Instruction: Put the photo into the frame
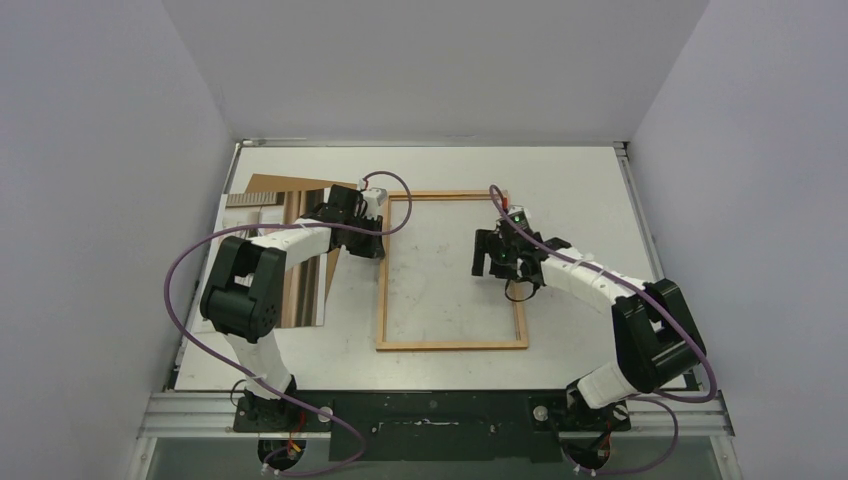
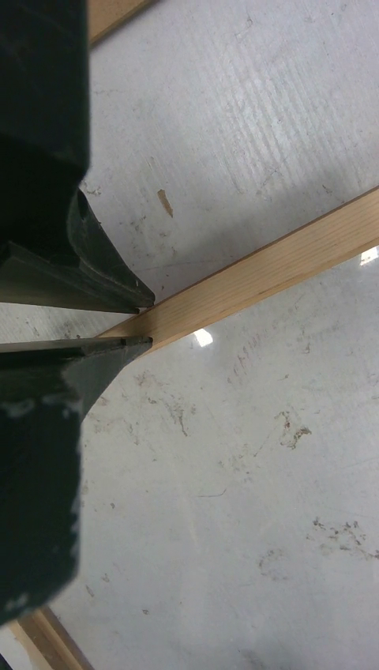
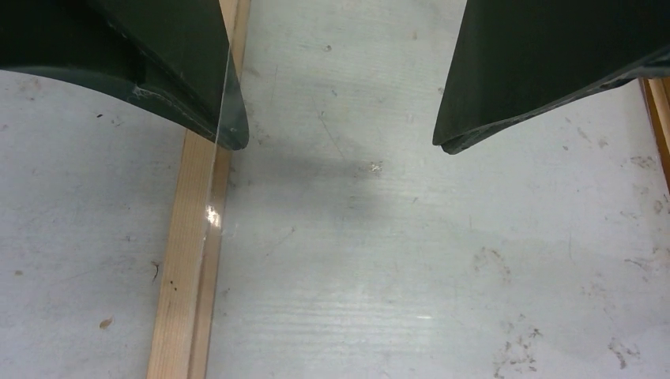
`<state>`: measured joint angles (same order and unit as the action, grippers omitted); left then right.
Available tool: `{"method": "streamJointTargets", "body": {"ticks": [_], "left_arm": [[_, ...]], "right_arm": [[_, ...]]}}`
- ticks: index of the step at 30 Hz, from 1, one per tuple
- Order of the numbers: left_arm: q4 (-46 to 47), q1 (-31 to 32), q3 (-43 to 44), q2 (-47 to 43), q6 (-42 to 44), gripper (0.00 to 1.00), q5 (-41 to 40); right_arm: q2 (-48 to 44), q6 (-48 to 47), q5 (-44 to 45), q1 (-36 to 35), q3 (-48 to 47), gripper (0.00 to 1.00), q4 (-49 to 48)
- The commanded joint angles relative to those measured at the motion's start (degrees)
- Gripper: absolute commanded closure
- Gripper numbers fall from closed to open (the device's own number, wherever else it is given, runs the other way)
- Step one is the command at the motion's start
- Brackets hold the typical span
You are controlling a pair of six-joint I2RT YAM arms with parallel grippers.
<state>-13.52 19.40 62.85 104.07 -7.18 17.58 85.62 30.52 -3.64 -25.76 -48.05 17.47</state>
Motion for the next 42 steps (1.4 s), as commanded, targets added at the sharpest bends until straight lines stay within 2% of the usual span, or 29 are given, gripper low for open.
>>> {"method": "streamJointTargets", "body": {"ticks": [1, 7, 15, 19, 28, 35, 40, 42], "left_arm": [[-1.42, -0.14, 0.34, -0.93, 1.12, 0.84, -0.05], [-1.34, -0.32, 0.09, -1.36, 0.76, 0.84, 0.42], [-1.33, -0.54, 0.07, -1.74, 0.5, 0.85, 0.7], [-1.16, -0.56, -0.21, -1.94, 0.51, 0.85, 0.87], [-1.4, -0.68, -0.09, -2.03, 0.34, 0.85, 1.0], [-1.66, -0.63, 0.03, -2.03, 0.06, 0.85, 1.21], [-1.7, -0.67, -0.21, -1.98, 0.06, 0.86, 1.2], [-1.73, -0.6, -0.06, -1.88, 0.14, 0.86, 1.16]], "right_arm": [[0.48, -1.84, 5.7, -4.26, -6.19, 0.09, 4.16], [2.11, -2.49, 9.47, -7.79, -8.78, 0.04, 8.2], [3.05, -3.35, 10.89, -7.97, -9.05, 0.0, 10.02], [3.38, -3.62, 13.75, -8.75, -9.39, 0.1, 11.19], [3.52, -3.21, 19.3, -10.6, -10.3, 0.1, 13.08], [3.39, -2.75, 16.64, -10.39, -7.86, 0.09, 9.58], [-3.31, -2.02, 9.75, -7.0, -5.48, 0.0, 5.09], [-6.89, -1.45, 4.95, -4.3, -3.92, 0.07, 2.64]]}}
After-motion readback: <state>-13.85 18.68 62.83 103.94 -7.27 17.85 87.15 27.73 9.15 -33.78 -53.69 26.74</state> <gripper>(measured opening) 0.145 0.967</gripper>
